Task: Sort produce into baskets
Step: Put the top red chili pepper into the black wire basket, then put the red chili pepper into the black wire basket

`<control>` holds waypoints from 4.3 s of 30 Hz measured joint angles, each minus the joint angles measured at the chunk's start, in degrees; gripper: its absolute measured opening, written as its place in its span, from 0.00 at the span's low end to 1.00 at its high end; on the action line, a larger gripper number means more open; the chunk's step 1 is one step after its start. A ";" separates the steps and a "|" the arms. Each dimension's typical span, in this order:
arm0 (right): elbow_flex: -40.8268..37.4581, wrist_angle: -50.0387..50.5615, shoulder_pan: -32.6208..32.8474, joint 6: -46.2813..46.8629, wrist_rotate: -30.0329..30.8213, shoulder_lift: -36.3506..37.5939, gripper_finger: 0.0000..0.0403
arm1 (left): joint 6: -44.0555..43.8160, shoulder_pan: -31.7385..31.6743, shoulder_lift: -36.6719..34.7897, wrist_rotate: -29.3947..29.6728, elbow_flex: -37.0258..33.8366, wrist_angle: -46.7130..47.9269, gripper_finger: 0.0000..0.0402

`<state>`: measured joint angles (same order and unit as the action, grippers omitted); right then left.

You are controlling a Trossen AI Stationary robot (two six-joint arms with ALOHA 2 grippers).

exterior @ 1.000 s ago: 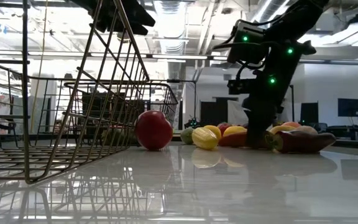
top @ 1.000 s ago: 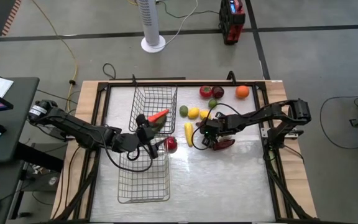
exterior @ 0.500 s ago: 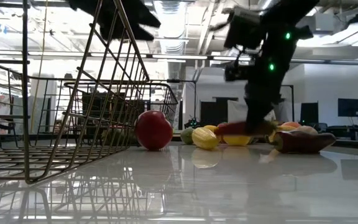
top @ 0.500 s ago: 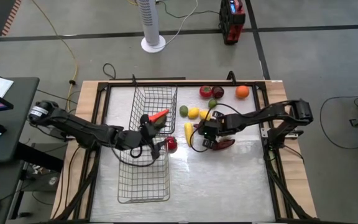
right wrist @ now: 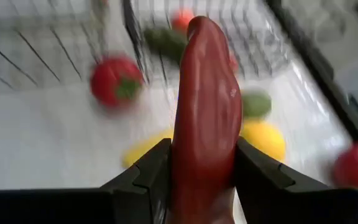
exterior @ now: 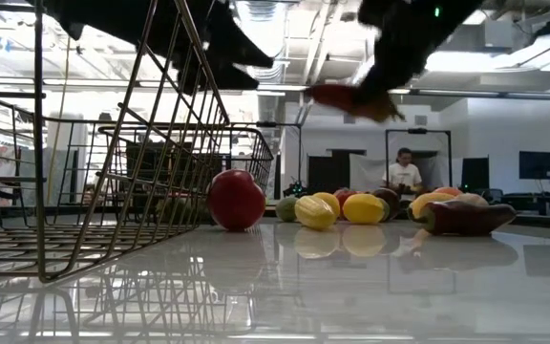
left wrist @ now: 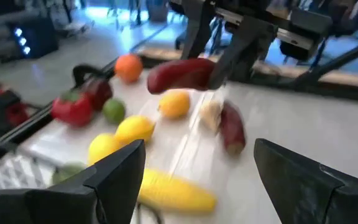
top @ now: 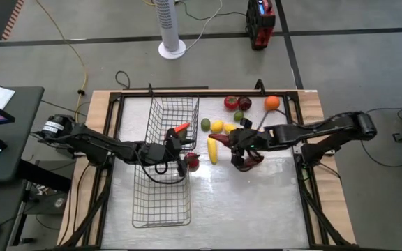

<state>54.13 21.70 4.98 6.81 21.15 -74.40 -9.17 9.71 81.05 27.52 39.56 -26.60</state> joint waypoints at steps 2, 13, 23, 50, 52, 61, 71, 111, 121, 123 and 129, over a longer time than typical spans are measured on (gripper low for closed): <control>0.00 -3.56 1.03 -1.76 0.01 1.34 0.43 | 1.29 -0.13 0.63 -0.33 0.05 -2.84 0.72; -0.03 -14.45 5.21 -8.82 -0.15 0.96 0.43 | 2.89 -2.88 1.13 -4.72 0.05 -9.76 0.72; -0.09 -17.58 5.76 -11.76 -0.17 -1.17 0.43 | 5.09 -3.71 1.11 -14.23 0.07 -17.29 0.72; -0.04 -20.90 6.09 -12.87 -0.15 -2.63 0.57 | 7.30 -3.91 1.10 -11.82 0.07 -19.22 0.24; -0.04 -20.91 6.08 -12.64 -0.15 -2.63 0.60 | 7.29 -3.93 1.10 -11.75 0.07 -19.28 0.24; 0.59 -20.62 4.56 -12.69 -0.24 -2.44 0.66 | 7.91 -3.95 1.10 -10.13 0.07 -19.31 0.23; 3.04 -18.24 3.80 -13.84 -0.20 -2.37 0.66 | 7.91 -3.95 1.10 -10.13 0.07 -18.77 0.23; 4.13 6.65 6.50 -3.67 8.08 1.57 0.66 | -0.57 -9.84 -18.09 12.04 1.63 25.46 0.62; -13.22 -14.58 1.07 5.50 2.10 1.31 0.66 | 0.41 -11.21 -14.98 5.96 5.73 27.41 0.59; -13.47 -11.65 1.38 6.57 2.71 0.72 0.66 | 0.54 -11.21 -14.20 4.44 6.28 25.22 0.58; -12.47 -1.59 2.15 7.90 -4.61 0.95 0.66 | 0.16 -11.13 -13.85 -0.14 6.12 26.98 0.58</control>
<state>41.65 20.12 7.13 14.71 16.53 -73.45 -9.01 -1.42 67.20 27.38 45.68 0.38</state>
